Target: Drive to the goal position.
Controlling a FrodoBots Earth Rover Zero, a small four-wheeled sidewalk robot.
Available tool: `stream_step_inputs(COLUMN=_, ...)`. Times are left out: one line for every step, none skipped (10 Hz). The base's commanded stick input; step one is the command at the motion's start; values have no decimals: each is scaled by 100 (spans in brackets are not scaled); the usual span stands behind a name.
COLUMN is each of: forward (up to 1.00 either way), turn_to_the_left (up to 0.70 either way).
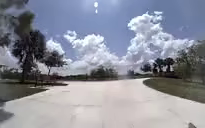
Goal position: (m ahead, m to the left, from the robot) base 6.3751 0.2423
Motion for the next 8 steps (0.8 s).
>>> stream_step_inputs(forward=85, turn_to_the_left=-1)
stream_step_inputs(forward=85, turn_to_the_left=-1)
stream_step_inputs(forward=85, turn_to_the_left=-1)
stream_step_inputs(forward=85, turn_to_the_left=-1)
stream_step_inputs(forward=85, turn_to_the_left=-1)
stream_step_inputs(forward=85, turn_to_the_left=-1)
stream_step_inputs(forward=85, turn_to_the_left=-1)
stream_step_inputs(forward=85, turn_to_the_left=-1)
